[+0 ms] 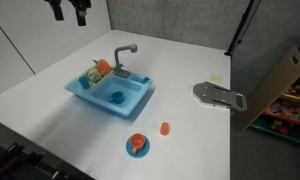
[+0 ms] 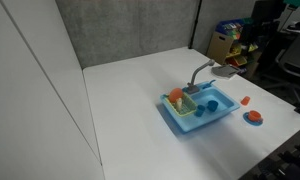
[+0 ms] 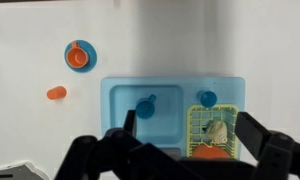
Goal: Shift the small, bottle to the yellow part of the toy sink
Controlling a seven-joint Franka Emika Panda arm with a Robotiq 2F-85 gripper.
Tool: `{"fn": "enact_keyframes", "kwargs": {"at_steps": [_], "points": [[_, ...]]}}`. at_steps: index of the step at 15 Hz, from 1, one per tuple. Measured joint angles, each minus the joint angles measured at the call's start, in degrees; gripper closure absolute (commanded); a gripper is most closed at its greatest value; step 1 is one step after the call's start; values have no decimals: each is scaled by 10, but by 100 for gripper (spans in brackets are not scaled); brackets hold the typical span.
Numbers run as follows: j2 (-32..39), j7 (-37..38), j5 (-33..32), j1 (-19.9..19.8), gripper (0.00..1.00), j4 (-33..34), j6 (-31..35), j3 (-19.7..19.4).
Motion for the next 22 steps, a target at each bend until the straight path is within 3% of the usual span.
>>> {"fn": "enact_keyframes", "kwargs": {"at_steps": [22], "points": [[-79,5,-14,-2,0,3,-19,8]]}}
